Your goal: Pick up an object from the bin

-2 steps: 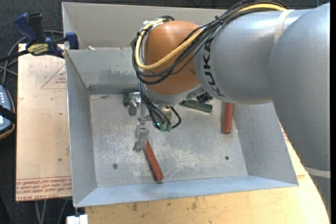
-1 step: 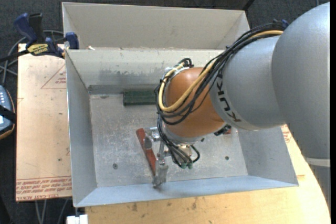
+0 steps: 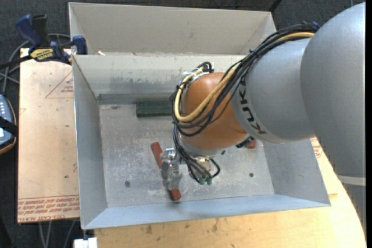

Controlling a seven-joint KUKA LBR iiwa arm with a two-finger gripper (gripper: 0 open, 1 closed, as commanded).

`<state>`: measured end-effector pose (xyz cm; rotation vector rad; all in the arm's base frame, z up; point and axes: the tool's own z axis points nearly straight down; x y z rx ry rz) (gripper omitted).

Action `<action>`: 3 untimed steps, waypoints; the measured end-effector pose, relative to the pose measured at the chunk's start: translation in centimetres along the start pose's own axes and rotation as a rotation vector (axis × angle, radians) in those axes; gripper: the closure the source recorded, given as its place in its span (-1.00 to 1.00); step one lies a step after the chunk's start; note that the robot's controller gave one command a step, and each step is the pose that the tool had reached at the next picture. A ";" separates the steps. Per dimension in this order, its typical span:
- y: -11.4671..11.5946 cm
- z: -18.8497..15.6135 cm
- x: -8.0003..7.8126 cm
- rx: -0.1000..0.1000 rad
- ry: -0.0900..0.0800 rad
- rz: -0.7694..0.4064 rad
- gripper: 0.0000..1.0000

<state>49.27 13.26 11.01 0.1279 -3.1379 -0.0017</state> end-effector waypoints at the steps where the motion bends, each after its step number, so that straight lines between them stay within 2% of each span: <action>1: 0.0 0.0 0.0 0.000 0.000 0.000 -1.00; 2: -1.7 3.9 -1.0 -0.002 -0.008 0.175 -1.00; 3: -1.6 3.8 -1.0 -0.003 -0.007 0.176 1.00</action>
Offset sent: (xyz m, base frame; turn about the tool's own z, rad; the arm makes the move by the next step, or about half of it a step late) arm 0.0000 0.0000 0.0000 0.0000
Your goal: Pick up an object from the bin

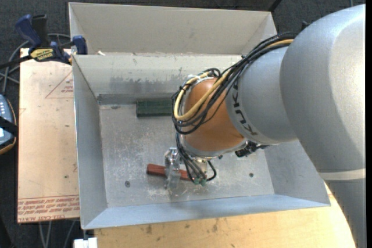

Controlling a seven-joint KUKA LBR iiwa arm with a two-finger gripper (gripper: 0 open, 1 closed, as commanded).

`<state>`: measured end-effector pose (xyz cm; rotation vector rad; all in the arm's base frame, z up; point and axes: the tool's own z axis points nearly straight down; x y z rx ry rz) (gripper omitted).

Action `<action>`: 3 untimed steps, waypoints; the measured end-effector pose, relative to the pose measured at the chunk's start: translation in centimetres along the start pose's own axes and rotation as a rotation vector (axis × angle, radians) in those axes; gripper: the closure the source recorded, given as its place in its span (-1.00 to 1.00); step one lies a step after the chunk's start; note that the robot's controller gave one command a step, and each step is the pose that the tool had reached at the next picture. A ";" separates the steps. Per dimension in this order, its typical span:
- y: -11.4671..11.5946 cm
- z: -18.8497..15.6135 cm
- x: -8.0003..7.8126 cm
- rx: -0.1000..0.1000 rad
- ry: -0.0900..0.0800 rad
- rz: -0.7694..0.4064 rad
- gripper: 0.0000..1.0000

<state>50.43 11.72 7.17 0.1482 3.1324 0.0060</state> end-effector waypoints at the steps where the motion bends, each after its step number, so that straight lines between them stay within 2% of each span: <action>1: 0.0 0.1 0.1 0.001 0.004 0.000 -1.00; 2: 0.0 0.0 0.0 0.000 0.001 0.001 1.00; 3: -0.1 0.1 0.1 0.002 0.005 0.000 -1.00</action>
Offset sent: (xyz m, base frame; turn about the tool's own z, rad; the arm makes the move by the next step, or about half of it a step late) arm 0.0000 0.0000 0.0000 0.0000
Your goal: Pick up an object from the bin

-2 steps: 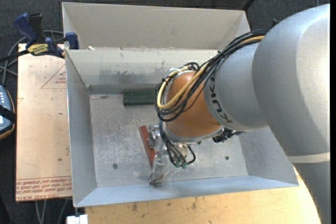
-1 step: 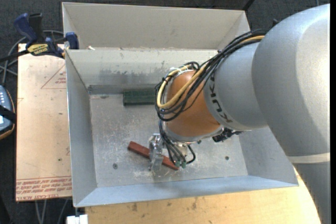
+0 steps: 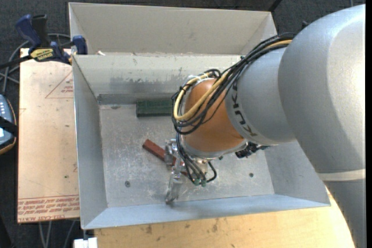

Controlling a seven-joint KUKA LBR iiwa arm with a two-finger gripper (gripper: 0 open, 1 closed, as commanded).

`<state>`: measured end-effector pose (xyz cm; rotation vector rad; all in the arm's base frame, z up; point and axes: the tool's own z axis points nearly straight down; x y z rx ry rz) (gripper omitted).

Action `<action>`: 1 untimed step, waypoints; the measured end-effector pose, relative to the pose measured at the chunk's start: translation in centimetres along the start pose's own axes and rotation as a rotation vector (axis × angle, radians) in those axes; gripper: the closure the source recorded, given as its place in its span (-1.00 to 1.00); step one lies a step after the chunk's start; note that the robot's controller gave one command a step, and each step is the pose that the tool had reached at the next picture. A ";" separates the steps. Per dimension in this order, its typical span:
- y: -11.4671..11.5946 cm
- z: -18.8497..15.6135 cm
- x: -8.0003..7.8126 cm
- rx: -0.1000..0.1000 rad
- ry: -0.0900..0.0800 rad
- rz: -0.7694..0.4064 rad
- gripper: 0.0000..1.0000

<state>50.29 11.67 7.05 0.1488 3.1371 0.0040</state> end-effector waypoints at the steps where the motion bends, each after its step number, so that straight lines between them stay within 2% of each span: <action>1: 0.0 -0.1 -0.1 -0.001 -0.005 0.001 1.00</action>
Offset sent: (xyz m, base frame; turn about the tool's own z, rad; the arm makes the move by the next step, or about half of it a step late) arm 0.0000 0.0000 0.0000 0.0000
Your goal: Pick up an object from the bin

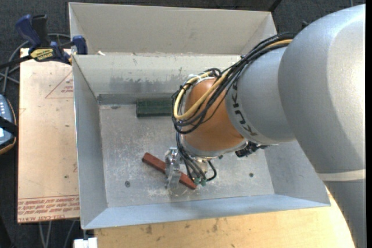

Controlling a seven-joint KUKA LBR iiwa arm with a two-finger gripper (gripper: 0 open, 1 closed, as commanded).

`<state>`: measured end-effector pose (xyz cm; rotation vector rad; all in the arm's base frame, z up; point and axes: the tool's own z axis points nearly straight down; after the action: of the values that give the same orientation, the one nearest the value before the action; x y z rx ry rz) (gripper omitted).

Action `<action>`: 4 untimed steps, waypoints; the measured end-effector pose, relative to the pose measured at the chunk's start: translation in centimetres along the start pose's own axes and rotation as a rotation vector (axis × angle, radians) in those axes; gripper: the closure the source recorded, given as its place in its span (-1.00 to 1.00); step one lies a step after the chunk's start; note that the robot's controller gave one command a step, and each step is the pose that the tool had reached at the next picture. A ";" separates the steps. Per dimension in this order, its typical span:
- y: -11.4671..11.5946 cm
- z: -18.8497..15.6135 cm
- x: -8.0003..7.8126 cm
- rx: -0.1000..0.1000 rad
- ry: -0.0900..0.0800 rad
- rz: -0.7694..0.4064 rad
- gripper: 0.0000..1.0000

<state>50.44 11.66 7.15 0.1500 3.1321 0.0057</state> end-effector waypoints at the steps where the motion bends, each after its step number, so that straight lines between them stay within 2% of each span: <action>1: 0.0 0.1 0.1 0.001 0.005 -0.001 -1.00; 2: -0.1 0.0 -7.4 0.001 -0.003 0.039 -1.00; 3: -4.3 0.2 -12.2 0.004 0.003 0.107 -1.00; 4: -4.0 0.1 -12.1 0.003 0.002 0.102 1.00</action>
Offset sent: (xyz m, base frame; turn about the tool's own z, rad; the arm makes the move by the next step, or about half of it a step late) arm 0.0000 0.0000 0.0000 0.0000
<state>62.10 6.53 7.09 0.3093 3.1231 0.0017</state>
